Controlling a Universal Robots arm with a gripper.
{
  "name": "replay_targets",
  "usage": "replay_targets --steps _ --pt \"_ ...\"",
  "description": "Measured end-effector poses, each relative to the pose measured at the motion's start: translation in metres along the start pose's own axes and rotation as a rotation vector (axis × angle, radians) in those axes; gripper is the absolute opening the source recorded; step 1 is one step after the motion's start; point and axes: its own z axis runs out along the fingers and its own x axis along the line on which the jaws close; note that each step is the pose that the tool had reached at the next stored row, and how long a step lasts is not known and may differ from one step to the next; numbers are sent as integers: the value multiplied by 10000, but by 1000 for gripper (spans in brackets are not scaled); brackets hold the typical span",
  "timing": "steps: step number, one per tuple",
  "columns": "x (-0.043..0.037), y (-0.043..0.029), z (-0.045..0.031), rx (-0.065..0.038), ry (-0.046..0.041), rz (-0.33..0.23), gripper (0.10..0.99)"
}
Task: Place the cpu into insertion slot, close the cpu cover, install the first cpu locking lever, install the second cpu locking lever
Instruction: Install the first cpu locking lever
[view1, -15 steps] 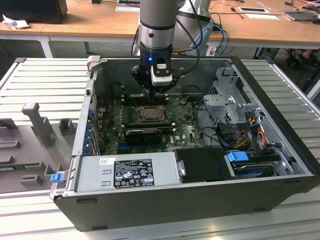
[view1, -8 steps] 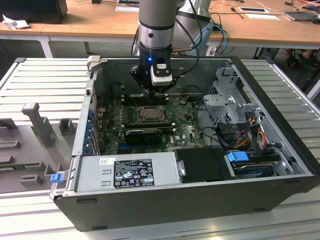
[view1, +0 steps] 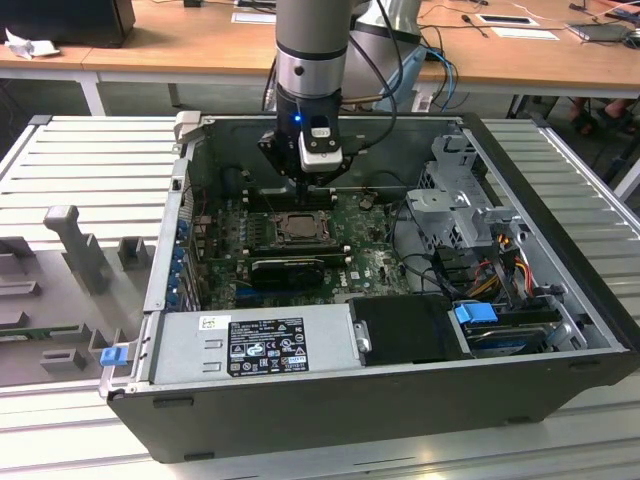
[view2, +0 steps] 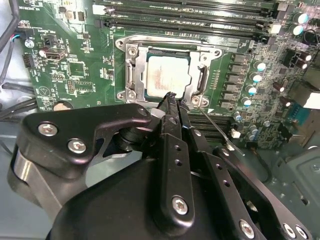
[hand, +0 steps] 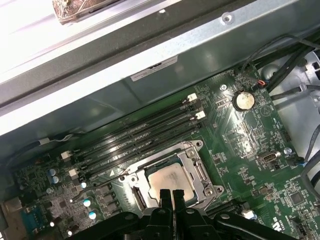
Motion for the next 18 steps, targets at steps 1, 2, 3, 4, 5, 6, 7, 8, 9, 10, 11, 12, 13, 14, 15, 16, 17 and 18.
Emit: replay_targets --steps 1,2,3,4,5,6,7,8,9,10,11,12,13,14,15,16,17,18 --pt "4 -2 0 0 0 0 157" --pt "15 -7 0 0 0 0 157" --pt "20 -9 0 0 0 1 157" --pt "24 -11 0 0 0 0 157" --pt "28 -13 0 1 0 0 157" --pt "31 -14 0 0 0 1 157" --pt "34 -16 0 0 0 0 157" --pt "35 -16 0 0 0 -1 157" --pt "37 -17 -1 1 0 -1 157" --pt "39 -18 0 0 0 0 157" --pt "41 -19 0 1 0 0 157" --pt "43 -19 0 0 0 0 157" --pt "44 -20 0 0 1 0 157" --pt "46 -21 0 0 0 0 157" --pt "48 -22 -1 1 0 0 157" --pt "50 -23 0 0 0 0 157" --pt "51 -23 0 0 0 0 157" --pt "52 -24 0 0 0 0 157"
